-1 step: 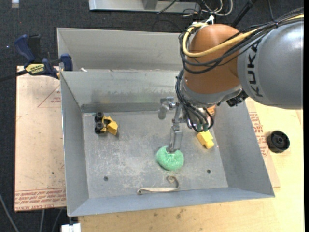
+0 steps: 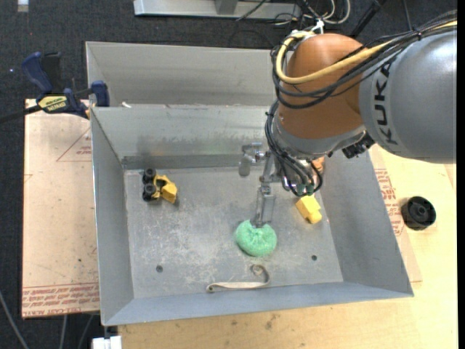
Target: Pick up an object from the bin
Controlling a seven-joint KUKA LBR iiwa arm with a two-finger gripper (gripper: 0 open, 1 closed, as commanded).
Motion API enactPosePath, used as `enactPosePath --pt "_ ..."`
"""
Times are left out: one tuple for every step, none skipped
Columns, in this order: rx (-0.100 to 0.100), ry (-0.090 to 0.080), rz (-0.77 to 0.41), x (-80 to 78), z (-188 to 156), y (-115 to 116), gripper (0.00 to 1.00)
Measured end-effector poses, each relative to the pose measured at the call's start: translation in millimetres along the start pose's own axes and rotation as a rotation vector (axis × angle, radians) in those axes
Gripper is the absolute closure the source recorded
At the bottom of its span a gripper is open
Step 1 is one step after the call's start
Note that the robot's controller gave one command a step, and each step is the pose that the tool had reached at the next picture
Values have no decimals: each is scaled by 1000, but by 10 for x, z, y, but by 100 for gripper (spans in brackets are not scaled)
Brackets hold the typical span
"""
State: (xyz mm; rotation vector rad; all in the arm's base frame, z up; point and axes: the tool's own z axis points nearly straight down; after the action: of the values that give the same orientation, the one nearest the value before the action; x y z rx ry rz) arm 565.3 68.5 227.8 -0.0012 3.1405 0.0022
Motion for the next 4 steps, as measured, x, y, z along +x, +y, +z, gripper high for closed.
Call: enactPosePath --pt "0 -3 -90 208 625 -234 0" --pt "1 3 -38 568 675 -675 0" --pt "0 -3 -66 242 1094 -541 0" --pt "0 0 231 347 1393 -511 0"
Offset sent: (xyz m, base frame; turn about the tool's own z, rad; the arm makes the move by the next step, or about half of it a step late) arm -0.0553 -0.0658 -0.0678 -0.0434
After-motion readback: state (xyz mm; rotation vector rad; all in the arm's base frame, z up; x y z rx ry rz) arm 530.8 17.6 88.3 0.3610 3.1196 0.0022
